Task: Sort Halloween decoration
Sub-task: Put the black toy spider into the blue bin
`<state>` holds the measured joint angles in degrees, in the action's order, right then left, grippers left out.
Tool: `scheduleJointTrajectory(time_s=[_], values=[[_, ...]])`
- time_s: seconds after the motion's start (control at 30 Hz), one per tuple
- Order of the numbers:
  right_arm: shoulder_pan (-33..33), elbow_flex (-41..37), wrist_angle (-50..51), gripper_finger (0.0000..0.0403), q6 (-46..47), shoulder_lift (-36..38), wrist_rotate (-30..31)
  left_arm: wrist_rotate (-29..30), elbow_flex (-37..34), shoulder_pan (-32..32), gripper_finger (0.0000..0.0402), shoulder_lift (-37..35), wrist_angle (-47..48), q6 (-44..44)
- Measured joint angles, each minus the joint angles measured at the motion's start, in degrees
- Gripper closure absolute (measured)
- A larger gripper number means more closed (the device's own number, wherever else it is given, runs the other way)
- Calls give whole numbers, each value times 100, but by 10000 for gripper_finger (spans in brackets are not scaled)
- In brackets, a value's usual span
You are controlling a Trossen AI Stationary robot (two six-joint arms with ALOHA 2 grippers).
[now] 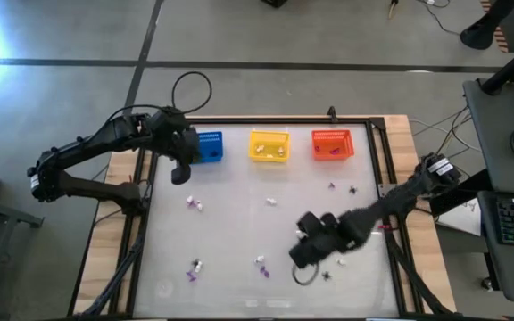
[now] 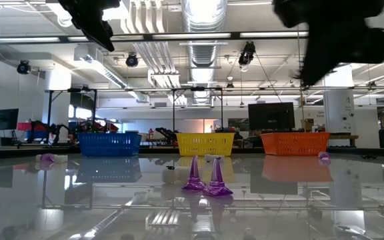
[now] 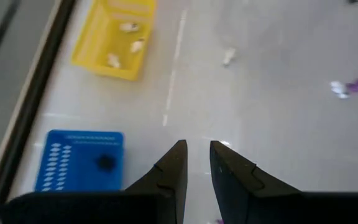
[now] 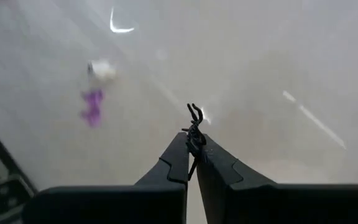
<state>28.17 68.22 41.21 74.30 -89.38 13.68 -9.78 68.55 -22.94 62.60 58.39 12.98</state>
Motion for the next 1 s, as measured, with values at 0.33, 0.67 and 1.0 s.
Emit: scheduleJointTrajectory(time_s=[0.33, 0.67, 1.0], values=[[-1469, 592, -341, 394, -2315, 0, -47, -1161, 0, -129, 350, 667, -117, 439], [-2584, 1046, -1429, 394, -3965, -20, -429, -1239, 30, -133, 345, 1354, -853, 519], [-3136, 1028, -2368, 394, -4732, -75, -680, -2023, 971, -133, 310, 2275, -898, 951]])
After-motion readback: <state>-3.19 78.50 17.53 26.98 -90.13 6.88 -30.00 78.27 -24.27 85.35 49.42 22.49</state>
